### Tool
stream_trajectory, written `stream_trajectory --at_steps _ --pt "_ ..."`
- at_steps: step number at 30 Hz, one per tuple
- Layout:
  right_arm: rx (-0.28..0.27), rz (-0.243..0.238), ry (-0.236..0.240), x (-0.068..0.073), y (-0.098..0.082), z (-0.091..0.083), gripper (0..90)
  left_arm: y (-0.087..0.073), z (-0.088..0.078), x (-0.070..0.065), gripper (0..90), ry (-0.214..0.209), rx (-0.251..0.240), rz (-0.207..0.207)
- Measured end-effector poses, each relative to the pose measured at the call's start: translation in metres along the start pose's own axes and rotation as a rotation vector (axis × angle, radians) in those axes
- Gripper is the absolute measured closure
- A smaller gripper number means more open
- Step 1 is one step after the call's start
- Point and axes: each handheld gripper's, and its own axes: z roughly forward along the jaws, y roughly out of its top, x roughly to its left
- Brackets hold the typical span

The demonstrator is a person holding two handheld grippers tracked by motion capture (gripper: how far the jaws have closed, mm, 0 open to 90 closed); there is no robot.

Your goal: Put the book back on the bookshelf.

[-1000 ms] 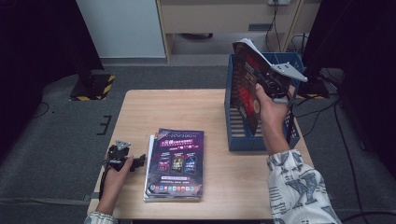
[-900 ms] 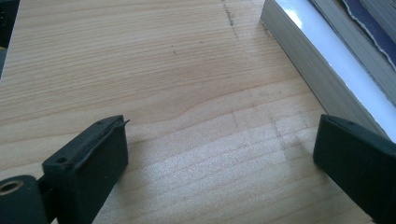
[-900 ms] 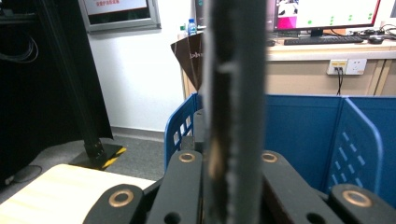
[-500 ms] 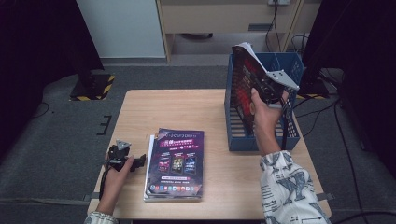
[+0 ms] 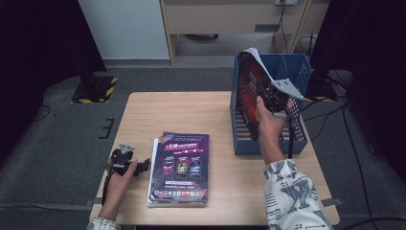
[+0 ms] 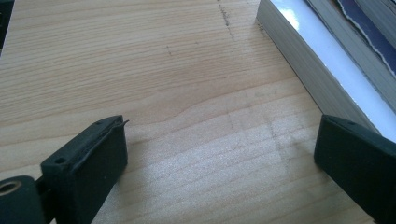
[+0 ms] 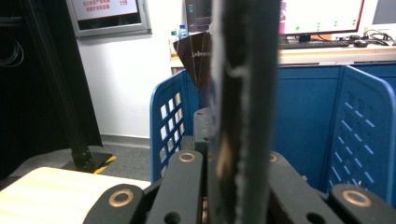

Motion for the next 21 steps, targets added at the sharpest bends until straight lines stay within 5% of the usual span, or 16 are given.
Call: stream_trajectory --at_steps 21 --pt "0.024 -0.01 0.009 0.005 -0.026 0.001 86.1 0.0 0.001 -0.001 2.1 -0.006 -0.002 0.005"
